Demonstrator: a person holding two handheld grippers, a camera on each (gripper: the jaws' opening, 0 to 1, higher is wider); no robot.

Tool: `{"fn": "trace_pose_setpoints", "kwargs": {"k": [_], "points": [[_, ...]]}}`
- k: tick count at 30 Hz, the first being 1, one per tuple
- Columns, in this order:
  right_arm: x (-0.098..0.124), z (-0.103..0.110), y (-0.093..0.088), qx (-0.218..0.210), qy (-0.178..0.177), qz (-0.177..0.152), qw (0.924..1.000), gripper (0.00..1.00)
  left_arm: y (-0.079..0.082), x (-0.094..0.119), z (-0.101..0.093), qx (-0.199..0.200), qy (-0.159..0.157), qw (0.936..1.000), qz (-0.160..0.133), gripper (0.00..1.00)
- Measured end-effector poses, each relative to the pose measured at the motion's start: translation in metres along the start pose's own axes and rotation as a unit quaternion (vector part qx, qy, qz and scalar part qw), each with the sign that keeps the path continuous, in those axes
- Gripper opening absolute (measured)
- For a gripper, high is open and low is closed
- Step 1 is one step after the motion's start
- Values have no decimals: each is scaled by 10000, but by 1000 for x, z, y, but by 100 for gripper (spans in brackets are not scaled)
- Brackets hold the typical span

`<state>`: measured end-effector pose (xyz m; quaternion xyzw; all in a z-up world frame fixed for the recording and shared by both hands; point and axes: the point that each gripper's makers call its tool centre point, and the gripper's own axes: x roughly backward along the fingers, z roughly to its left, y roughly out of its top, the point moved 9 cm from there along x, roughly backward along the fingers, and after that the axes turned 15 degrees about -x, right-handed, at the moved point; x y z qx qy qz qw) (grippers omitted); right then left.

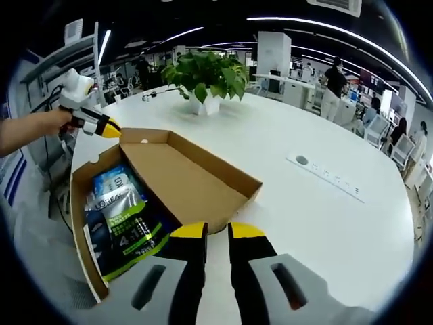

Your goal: Operate the shoe box by opening the lid, removing the specified soft item, and placing it in the target area until the item is outside and the box remains undamaged.

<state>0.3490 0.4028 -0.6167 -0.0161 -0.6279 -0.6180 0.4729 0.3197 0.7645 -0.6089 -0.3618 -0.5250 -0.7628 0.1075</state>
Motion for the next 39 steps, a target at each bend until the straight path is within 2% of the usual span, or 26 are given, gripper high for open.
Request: {"fn": "trace_pose_setpoints", "kwargs": {"k": [11, 16, 25, 29, 32, 35, 39], "points": [[7, 14, 4, 362, 578, 506, 9964, 17, -3, 17, -17, -59, -113, 9999, -19, 22], [4, 19, 4, 521, 824, 815, 9919, 19, -6, 26, -23, -52, -58, 10000, -60, 28], [-6, 30, 2, 937, 1084, 1327, 9807, 23, -16, 37, -43, 51, -231, 9997, -19, 30], [-11, 33, 2, 1133, 1138, 1508, 9754, 24, -20, 40, -56, 111, -458, 9989, -9, 31], [-16, 36, 1, 1451, 1189, 1654, 9682, 26, -23, 41, -62, 60, -571, 9983, -43, 31], [-19, 39, 0, 1492, 1229, 1766, 9651, 25, -27, 41, -69, 148, -820, 9965, -15, 33], [-23, 43, -1, 1572, 1264, 1897, 9609, 25, -31, 41, -76, 86, -997, 9950, 37, 33]]}}
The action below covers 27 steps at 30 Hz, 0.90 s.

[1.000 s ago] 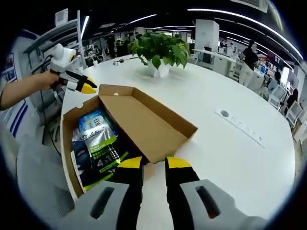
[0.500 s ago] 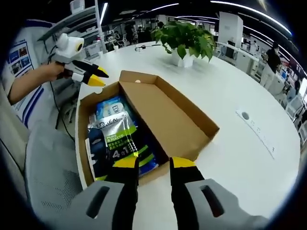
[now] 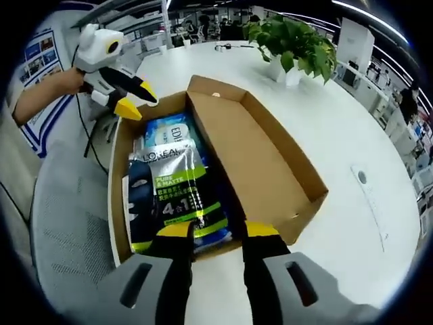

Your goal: Operate the shoe box by opening the lid, removing the specified soft item, and placing it in the target area until the item is outside and the box remains undamaged.

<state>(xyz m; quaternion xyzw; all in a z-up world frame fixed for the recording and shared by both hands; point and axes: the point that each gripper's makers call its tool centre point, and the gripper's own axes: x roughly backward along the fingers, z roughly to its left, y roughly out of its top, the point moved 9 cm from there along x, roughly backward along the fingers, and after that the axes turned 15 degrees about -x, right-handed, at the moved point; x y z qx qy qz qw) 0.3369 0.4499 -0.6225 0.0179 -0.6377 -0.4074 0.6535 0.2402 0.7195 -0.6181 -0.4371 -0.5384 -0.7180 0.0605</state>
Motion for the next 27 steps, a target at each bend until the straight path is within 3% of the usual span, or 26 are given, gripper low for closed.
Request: {"fn": "trace_pose_setpoints", "kwargs": {"k": [16, 27], "points": [[-27, -2, 2, 59, -8, 665, 9978, 24, -7, 0, -18, -17, -529, 9986, 7, 33], [-38, 0, 3, -154, 207, 772, 9967, 22, -15, -6, -22, 151, -720, 9973, 3, 32]]}}
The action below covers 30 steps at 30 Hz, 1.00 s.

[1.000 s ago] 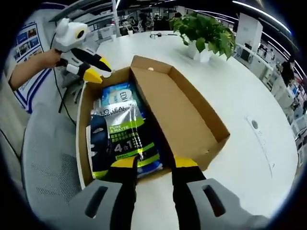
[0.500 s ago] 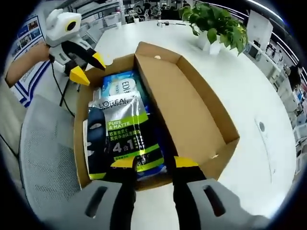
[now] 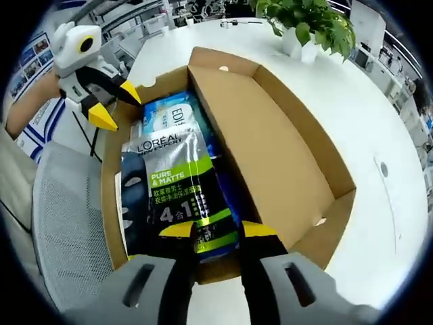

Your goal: Operate the shoe box by opening the lid, removing the specified soft item, and placing it in the target area until the item is outside and the box remains undamaged.

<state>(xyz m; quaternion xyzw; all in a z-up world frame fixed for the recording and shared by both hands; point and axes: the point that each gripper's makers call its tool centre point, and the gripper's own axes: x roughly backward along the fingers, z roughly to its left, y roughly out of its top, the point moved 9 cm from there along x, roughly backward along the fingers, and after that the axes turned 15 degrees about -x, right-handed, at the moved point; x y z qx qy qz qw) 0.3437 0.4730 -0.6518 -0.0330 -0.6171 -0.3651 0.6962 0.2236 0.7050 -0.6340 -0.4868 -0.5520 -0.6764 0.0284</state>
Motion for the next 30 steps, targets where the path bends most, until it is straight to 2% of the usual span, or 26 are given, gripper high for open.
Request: {"fn": "trace_pose_setpoints", "kwargs": {"k": [4, 8, 14, 21, 30], "points": [[0, 1, -1, 40, -22, 35, 10000, 20, -1, -4, -3, -38, -128, 9999, 67, 32], [1, 2, -4, 256, -122, 122, 9995, 10, -1, -10, -4, -59, -273, 9995, 169, 32], [2, 4, -5, 432, -184, 155, 9988, 8, 0, -17, -3, -45, -455, 9986, 283, 32], [4, 5, -5, 573, -194, 121, 9981, 0, -5, -24, -3, 99, -672, 9966, 461, 32], [4, 9, -6, 691, -243, -10, 9973, 0, -5, -34, -7, 341, -875, 9945, 464, 30]]}}
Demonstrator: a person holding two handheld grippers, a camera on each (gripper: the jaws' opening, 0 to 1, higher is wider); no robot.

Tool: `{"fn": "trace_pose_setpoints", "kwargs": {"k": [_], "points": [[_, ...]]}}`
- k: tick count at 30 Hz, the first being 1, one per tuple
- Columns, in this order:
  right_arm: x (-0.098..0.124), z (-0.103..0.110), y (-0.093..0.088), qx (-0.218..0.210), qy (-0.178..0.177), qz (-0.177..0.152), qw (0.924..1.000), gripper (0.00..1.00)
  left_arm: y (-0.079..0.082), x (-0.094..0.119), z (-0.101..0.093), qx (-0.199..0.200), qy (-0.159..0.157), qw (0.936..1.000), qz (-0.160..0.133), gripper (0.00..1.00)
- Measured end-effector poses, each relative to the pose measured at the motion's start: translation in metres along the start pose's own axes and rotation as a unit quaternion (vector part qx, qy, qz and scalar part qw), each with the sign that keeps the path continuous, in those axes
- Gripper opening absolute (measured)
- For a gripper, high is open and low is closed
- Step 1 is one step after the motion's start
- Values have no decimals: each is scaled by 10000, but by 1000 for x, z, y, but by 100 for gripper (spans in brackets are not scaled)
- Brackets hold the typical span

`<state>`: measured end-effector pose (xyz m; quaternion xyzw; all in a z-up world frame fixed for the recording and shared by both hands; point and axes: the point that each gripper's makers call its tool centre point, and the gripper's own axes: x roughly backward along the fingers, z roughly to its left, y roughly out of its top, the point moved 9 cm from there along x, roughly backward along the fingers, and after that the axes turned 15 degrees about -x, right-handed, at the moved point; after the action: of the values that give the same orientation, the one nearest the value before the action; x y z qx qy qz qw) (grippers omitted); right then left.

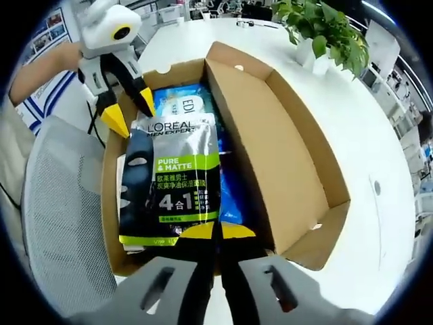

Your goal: Operate the shoe box by opening the lid, removing the specified soft item, and placing it in the target area until the item is outside and the box remains undamaged.

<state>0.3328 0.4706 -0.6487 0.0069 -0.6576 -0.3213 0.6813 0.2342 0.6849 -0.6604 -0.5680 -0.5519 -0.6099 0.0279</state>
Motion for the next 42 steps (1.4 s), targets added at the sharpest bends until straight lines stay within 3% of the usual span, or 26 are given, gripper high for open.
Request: {"fn": "trace_pose_setpoints", "kwargs": {"k": [13, 19, 24, 37, 42], "points": [[-2, 1, -4, -186, -113, -189, 9996, 0, 6, -12, 0, 655, -272, 9973, -165, 20], [0, 3, -5, -374, -141, -341, 9986, 0, 11, -11, -3, 589, -182, 9978, -224, 9], [4, 4, -6, -506, -156, -477, 9975, 0, 12, -10, -3, 311, 31, 9995, -50, 2], [20, 10, -5, -708, -146, -743, 9946, 0, 17, -4, -11, 36, 136, 9999, 80, 0], [28, 13, -6, -769, -152, -855, 9933, 0, 20, 3, -14, -21, 220, 9998, 4, 0]]}}
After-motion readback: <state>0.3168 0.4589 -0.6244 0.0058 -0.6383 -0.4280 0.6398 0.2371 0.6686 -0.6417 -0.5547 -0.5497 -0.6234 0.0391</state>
